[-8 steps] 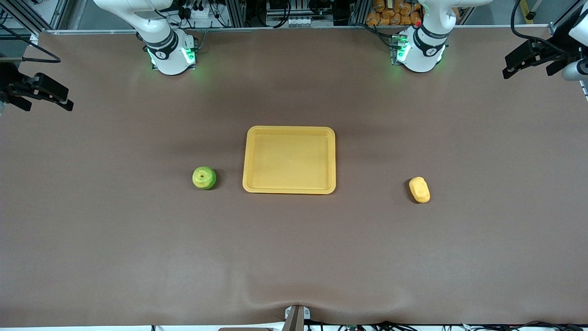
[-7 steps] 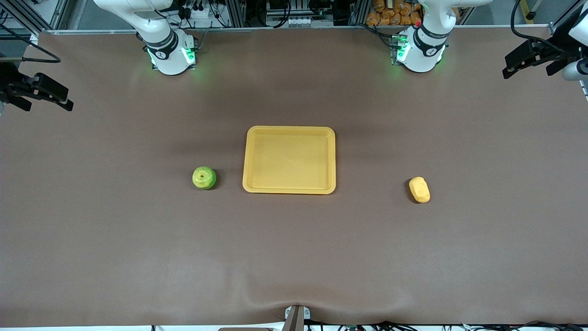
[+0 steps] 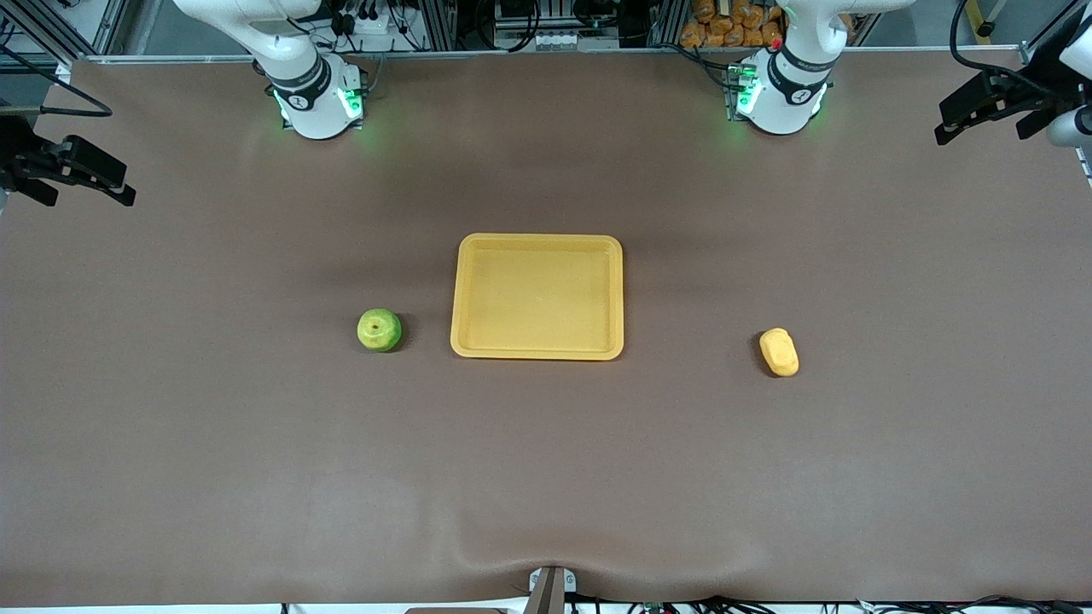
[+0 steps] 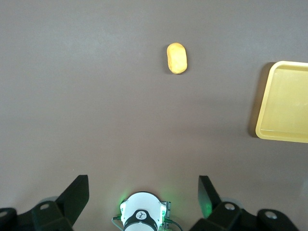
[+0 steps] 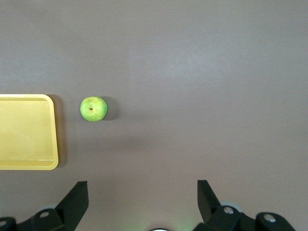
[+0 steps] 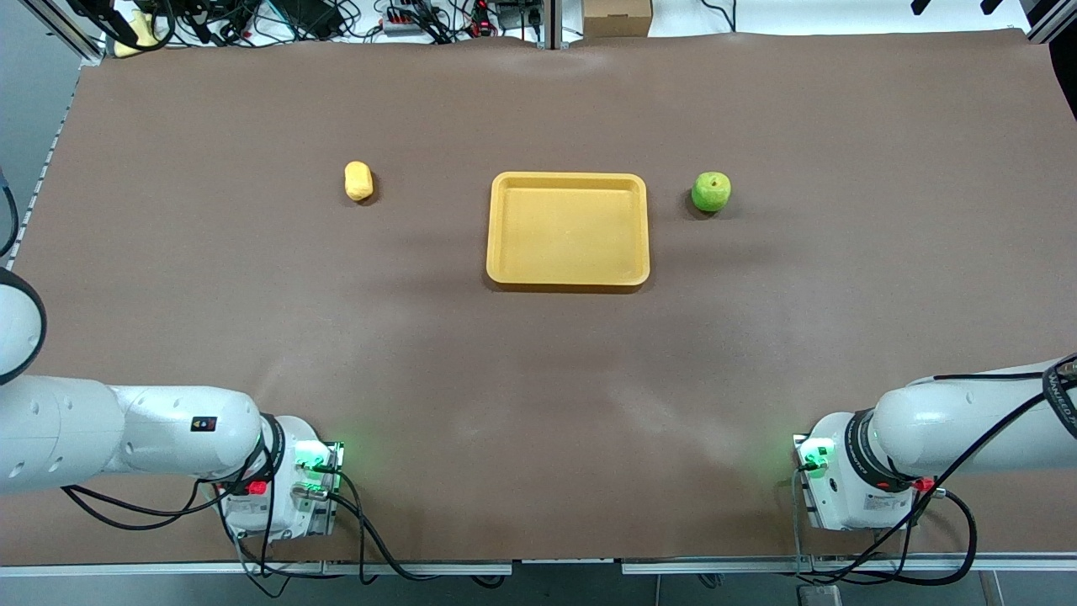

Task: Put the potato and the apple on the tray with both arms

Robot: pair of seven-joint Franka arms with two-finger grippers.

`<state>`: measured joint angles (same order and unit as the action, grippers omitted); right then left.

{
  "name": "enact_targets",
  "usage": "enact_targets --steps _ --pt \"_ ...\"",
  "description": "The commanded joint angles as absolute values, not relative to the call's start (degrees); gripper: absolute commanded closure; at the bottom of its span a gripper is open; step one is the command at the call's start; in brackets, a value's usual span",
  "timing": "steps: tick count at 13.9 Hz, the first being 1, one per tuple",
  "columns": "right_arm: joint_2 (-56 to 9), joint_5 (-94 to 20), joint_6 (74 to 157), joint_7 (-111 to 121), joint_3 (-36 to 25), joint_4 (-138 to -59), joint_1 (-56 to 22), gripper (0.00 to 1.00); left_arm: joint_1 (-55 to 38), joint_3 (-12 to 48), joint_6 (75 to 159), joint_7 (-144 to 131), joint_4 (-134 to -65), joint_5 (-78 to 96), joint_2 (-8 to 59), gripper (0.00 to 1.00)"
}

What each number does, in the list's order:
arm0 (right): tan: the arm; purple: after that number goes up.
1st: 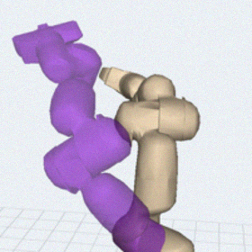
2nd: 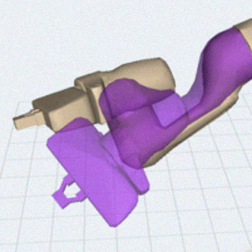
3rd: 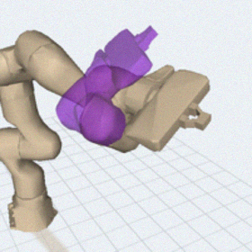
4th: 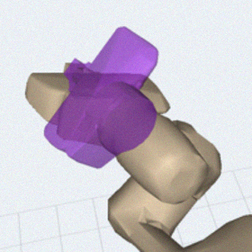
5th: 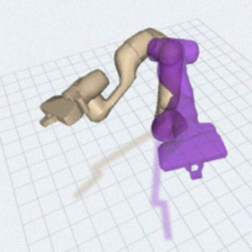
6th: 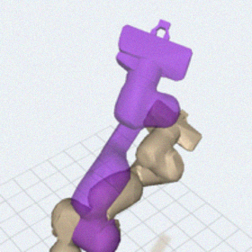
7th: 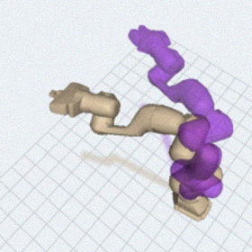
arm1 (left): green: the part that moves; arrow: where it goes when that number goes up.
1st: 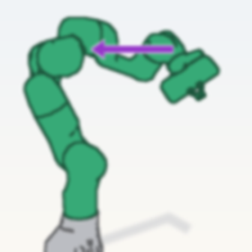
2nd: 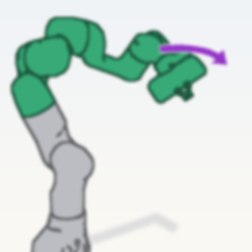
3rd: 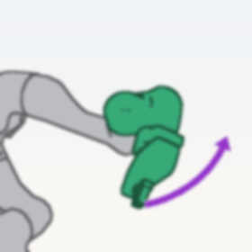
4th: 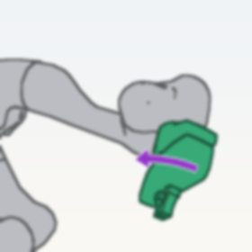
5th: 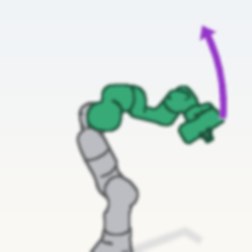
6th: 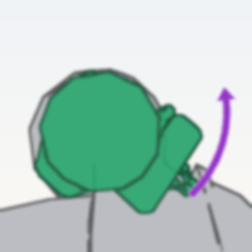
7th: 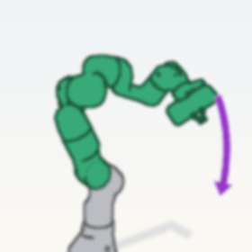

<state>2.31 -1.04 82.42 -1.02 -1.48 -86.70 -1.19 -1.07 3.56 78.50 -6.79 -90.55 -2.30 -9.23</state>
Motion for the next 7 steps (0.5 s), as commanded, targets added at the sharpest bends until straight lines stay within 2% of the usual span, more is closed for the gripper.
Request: enact_targets --steps 1,7 --pt "1.58 -0.44 82.18 -0.53 -0.70 -85.87 0.26 0.00 -0.62 3.43 77.26 -6.50 -89.38 -1.32 -9.14 0.00" --pt "0.79 -0.35 81.91 -0.44 -0.70 -85.69 0.35 0.00 -0.70 3.52 76.38 -6.06 -89.65 -1.41 -9.05 0.00"
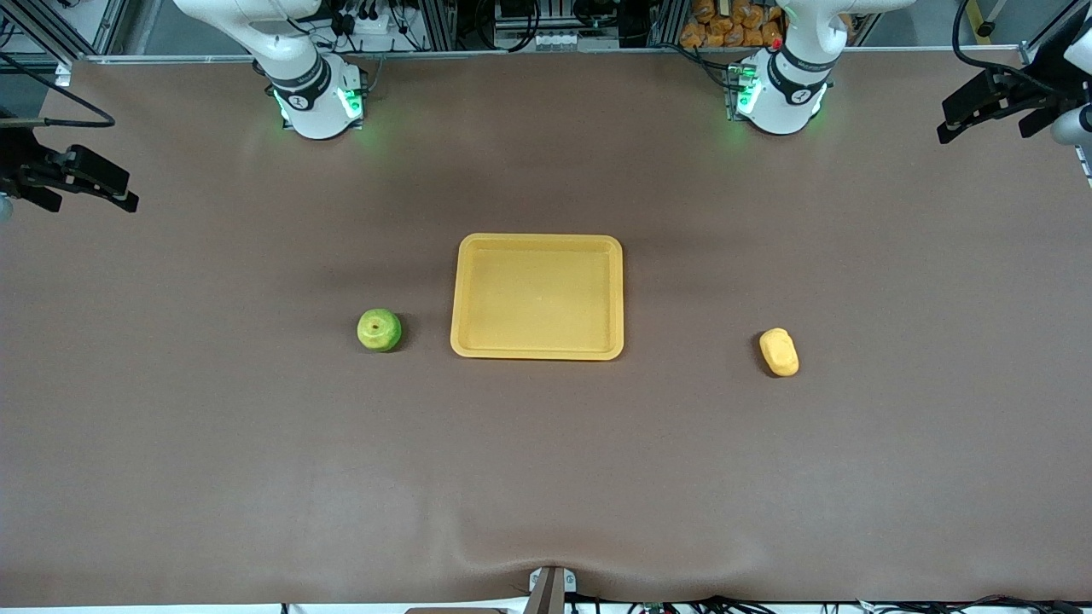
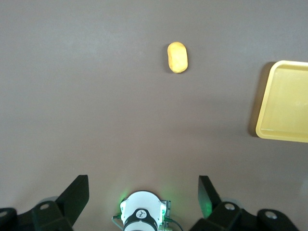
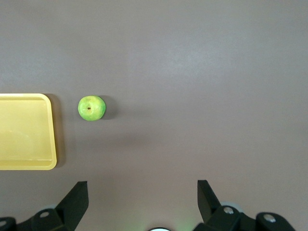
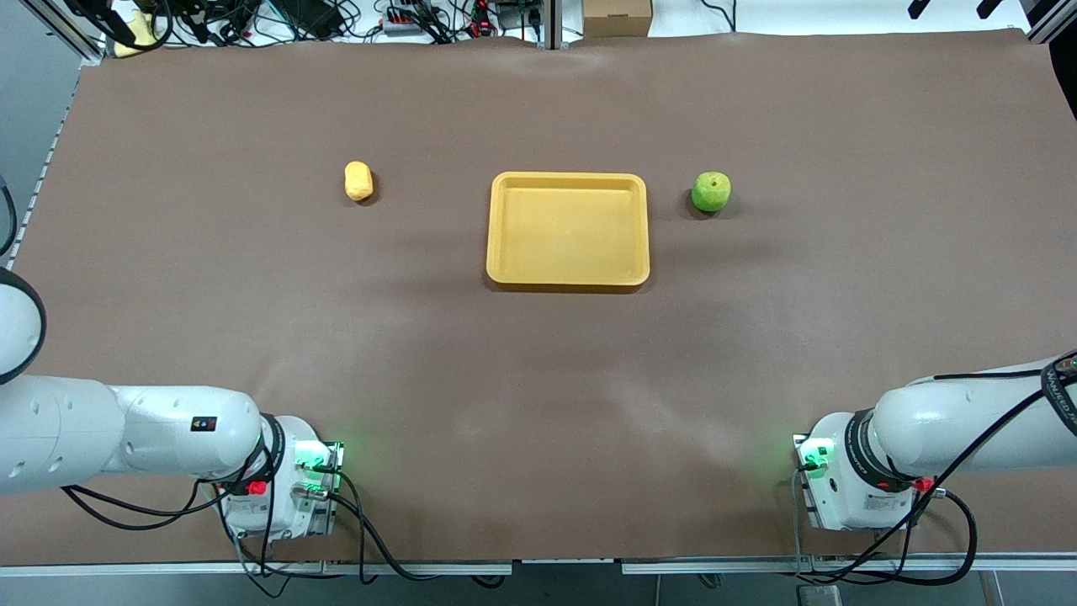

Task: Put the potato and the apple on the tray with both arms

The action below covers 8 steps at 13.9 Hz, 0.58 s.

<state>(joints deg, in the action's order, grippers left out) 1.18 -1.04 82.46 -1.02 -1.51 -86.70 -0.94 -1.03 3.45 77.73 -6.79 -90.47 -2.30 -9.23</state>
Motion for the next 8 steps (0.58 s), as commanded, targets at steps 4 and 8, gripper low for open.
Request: enact_targets --steps 4,8 --pt "0.35 -0.26 82.27 -0.35 -0.70 -85.52 0.44 0.00 -0.62 3.43 76.55 -6.59 -89.56 -1.76 -8.96 0.00" --pt "-0.26 -0.35 82.27 -0.97 -0.70 -85.87 0.70 0.00 -0.53 3.34 76.38 -6.33 -89.91 -1.76 -9.23 0.00"
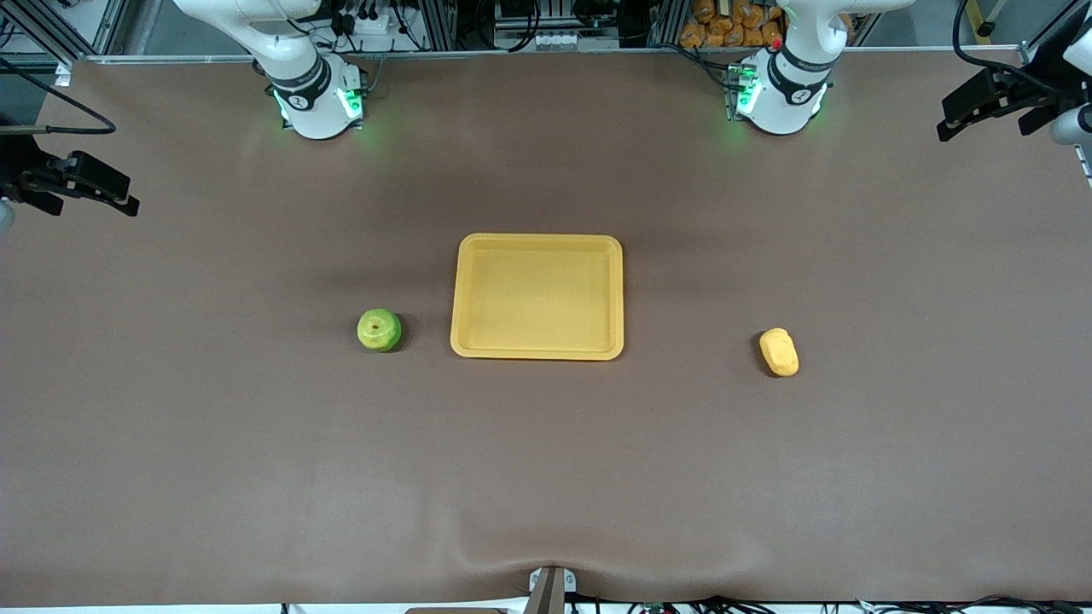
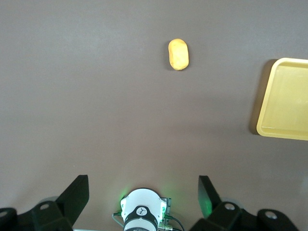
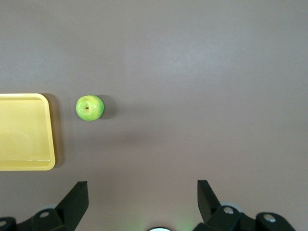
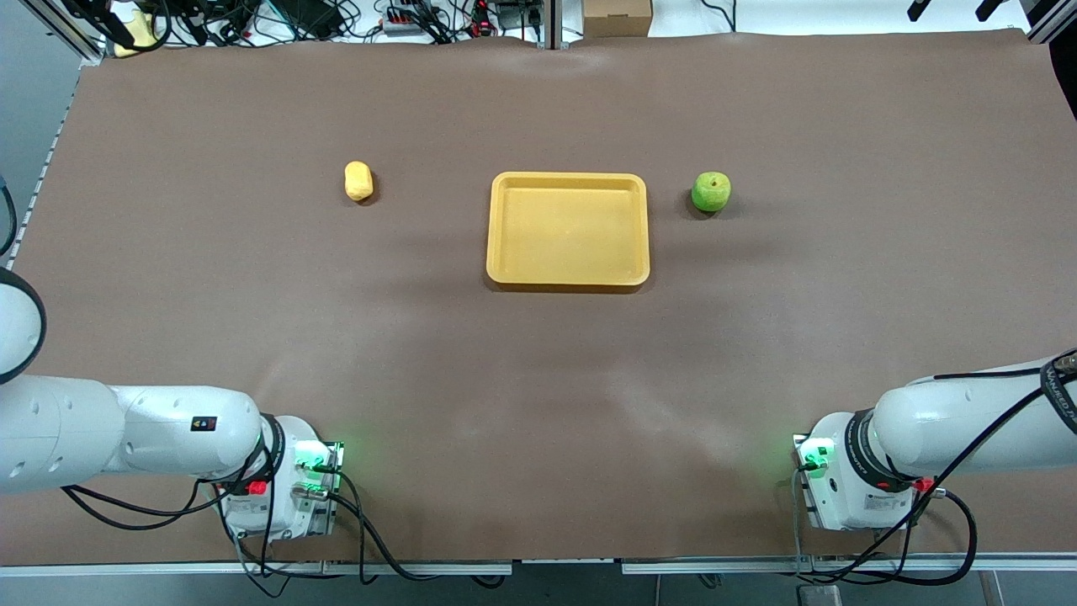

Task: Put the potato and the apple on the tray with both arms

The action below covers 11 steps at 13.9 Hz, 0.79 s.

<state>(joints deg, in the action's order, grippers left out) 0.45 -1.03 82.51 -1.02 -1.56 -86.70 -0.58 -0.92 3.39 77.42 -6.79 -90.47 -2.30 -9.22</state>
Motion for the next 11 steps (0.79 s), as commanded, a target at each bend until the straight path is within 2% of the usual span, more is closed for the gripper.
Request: enact_targets --steps 1,8,11 --pt "-0.35 -0.35 82.09 -0.97 -0.70 -85.87 0.79 0.00 -0.53 3.34 76.38 -6.50 -90.09 -1.76 -9.05 0.00" --pt "-1.49 -0.35 82.00 -0.79 -0.70 -85.96 1.23 0.00 0.70 3.43 76.73 -6.68 -91.14 -1.85 -8.53 0.00" --pt "-2.19 -0.35 82.27 -0.44 -0.70 -85.96 1.41 0.00 0.62 3.43 79.35 -6.59 -93.85 -2.02 -8.35 0.00"
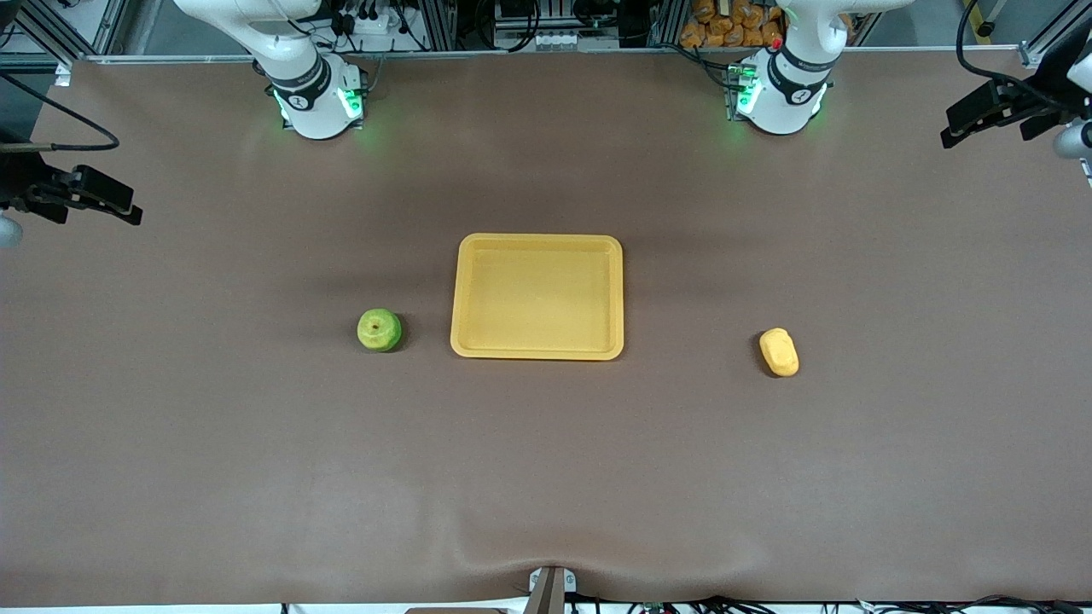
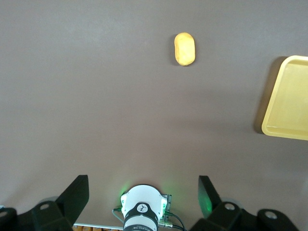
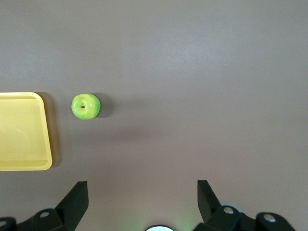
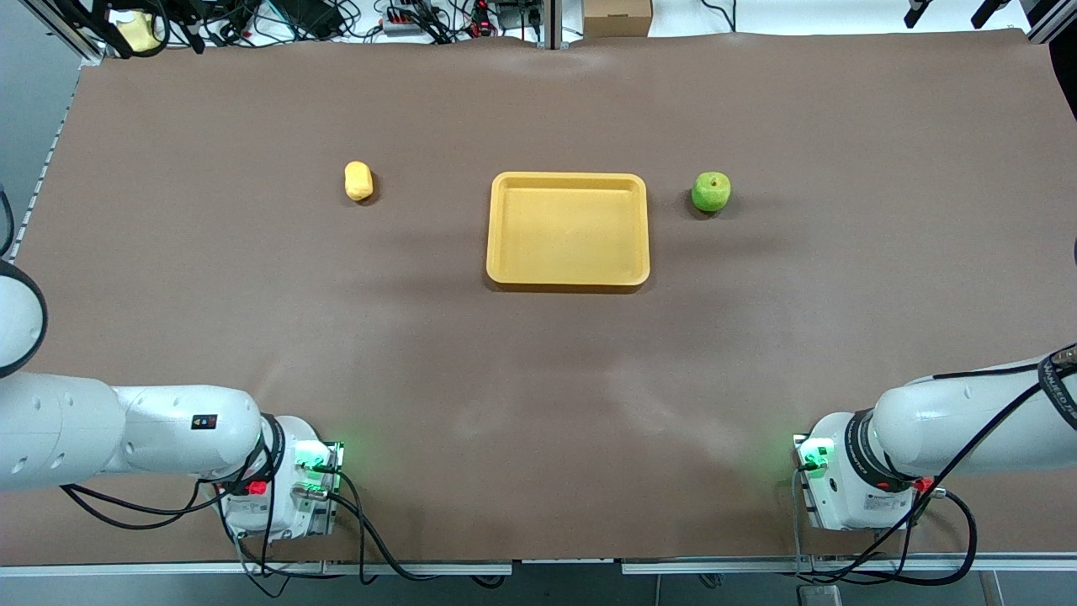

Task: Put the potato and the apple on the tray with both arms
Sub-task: 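Reach the right gripper toward the apple while the left gripper reaches the potato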

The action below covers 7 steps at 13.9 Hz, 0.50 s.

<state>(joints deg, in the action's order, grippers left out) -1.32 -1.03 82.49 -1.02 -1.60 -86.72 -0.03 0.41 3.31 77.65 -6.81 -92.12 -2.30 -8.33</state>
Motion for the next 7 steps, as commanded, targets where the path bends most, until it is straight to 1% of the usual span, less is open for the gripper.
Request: enact_targets --steps 1,7 --pt "-2.46 -0.35 82.27 -0.44 -0.70 -85.87 1.58 0.00 0.62 3.60 80.76 -6.59 -95.09 -2.20 -8.26 0.00" --pt "-3.78 -0.35 82.09 -0.35 -0.70 -85.96 1.41 0.00 0.62 3.69 91.21 -6.68 -102.29 -2.20 -7.56 0.00"
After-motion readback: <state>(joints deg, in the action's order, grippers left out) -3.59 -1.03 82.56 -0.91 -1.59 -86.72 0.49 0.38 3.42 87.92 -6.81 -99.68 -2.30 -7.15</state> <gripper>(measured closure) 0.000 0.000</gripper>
